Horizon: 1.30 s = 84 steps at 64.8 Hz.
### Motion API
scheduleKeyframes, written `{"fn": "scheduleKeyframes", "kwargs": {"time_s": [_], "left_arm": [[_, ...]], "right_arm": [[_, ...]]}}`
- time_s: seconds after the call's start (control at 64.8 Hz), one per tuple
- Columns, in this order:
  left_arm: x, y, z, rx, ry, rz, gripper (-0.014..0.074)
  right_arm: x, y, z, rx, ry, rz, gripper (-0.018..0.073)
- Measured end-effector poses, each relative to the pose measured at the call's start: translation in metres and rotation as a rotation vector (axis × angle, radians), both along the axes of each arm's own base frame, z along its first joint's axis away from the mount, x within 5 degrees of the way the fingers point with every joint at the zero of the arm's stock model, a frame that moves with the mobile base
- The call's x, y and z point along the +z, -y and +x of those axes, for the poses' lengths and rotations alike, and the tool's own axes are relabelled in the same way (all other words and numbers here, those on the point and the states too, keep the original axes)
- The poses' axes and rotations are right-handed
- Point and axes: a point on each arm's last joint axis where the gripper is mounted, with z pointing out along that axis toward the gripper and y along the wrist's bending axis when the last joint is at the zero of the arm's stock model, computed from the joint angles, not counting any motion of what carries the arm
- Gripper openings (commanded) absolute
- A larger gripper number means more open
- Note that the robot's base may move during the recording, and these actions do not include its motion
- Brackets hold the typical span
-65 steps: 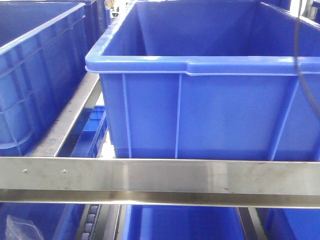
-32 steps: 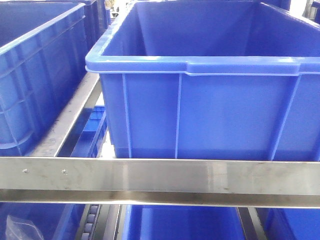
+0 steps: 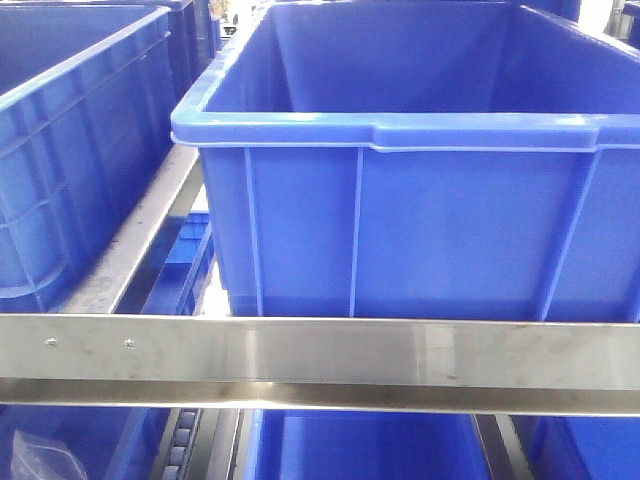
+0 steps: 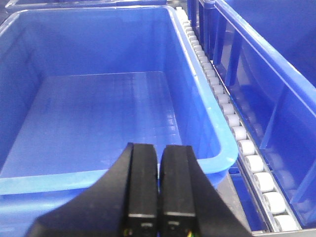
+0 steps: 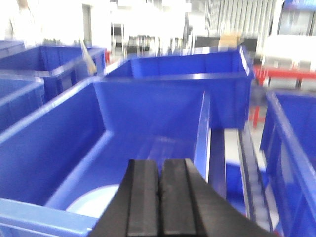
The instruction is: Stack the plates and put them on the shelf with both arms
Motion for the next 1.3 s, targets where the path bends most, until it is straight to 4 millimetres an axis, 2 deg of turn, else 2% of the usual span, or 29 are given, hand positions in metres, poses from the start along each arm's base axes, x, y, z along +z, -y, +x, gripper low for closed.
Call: {"fn": "scheduleKeyframes", "kwargs": {"time_s": [0.386, 0.571, 0.756, 0.848, 1.002, 1.295], "left_arm": [[0.000, 0.000, 0.000, 0.000, 0.000, 0.000, 0.0082], [0.000, 0.000, 0.000, 0.000, -0.002, 0.000, 0.0082], [0.000, 0.000, 0.000, 0.000, -0.002, 0.000, 0.0082], [0.000, 0.000, 0.000, 0.000, -0.002, 0.000, 0.0082], [0.000, 0.000, 0.000, 0.000, -0.002, 0.000, 0.0082], [0.000, 0.000, 0.000, 0.000, -0.002, 0.000, 0.0082]], "right_arm": [[-0.008, 0.002, -0.008, -0.020, -0.023, -0.004, 0.0048], [-0.030, 0.005, -0.021, -0.132, -0.190, 0.020, 0.0047], [-0.059, 0.007, -0.012, -0.170, -0.288, 0.049, 0.0047], [-0.073, 0.007, -0.006, -0.160, -0.273, 0.052, 0.0047], [-0.109, 0.008, 0.004, -0.159, -0.256, 0.068, 0.0047], [-0.110, 0.009, 0.006, -0.164, -0.198, 0.075, 0.0047]]}}
